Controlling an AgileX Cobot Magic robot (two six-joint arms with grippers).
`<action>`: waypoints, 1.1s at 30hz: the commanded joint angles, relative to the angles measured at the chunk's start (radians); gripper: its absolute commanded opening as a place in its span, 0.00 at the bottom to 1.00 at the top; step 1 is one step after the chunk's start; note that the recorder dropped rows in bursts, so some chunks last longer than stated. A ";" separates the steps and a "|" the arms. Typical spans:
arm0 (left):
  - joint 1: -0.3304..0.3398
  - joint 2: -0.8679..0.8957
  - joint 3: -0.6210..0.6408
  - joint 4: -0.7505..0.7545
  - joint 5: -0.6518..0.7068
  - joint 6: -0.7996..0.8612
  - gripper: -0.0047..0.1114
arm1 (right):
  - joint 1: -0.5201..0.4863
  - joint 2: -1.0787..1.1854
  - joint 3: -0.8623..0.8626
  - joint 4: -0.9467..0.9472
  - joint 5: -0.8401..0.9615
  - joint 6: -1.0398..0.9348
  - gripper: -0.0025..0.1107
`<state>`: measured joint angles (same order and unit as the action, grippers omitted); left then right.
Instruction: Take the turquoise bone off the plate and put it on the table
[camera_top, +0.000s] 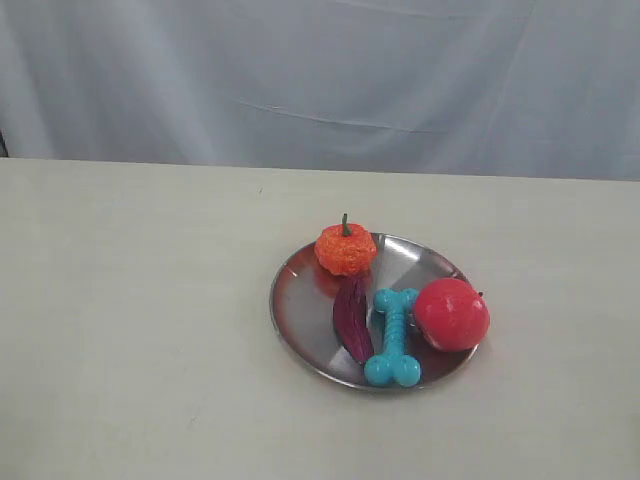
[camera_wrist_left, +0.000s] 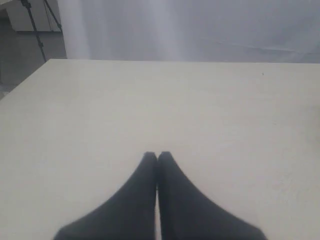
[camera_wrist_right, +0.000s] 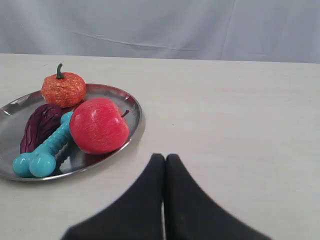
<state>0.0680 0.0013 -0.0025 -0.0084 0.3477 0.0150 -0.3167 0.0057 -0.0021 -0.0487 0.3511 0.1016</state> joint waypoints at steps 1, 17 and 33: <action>-0.008 -0.001 0.003 0.001 -0.005 -0.004 0.04 | -0.006 -0.006 0.002 -0.001 -0.006 -0.002 0.02; -0.008 -0.001 0.003 0.001 -0.005 -0.004 0.04 | -0.006 -0.006 0.002 -0.024 -0.542 -0.014 0.02; -0.008 -0.001 0.003 0.001 -0.005 -0.004 0.04 | -0.006 -0.006 0.002 -0.024 -1.175 0.197 0.02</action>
<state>0.0680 0.0013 -0.0025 -0.0084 0.3477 0.0150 -0.3167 0.0039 -0.0021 -0.0666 -0.6773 0.1579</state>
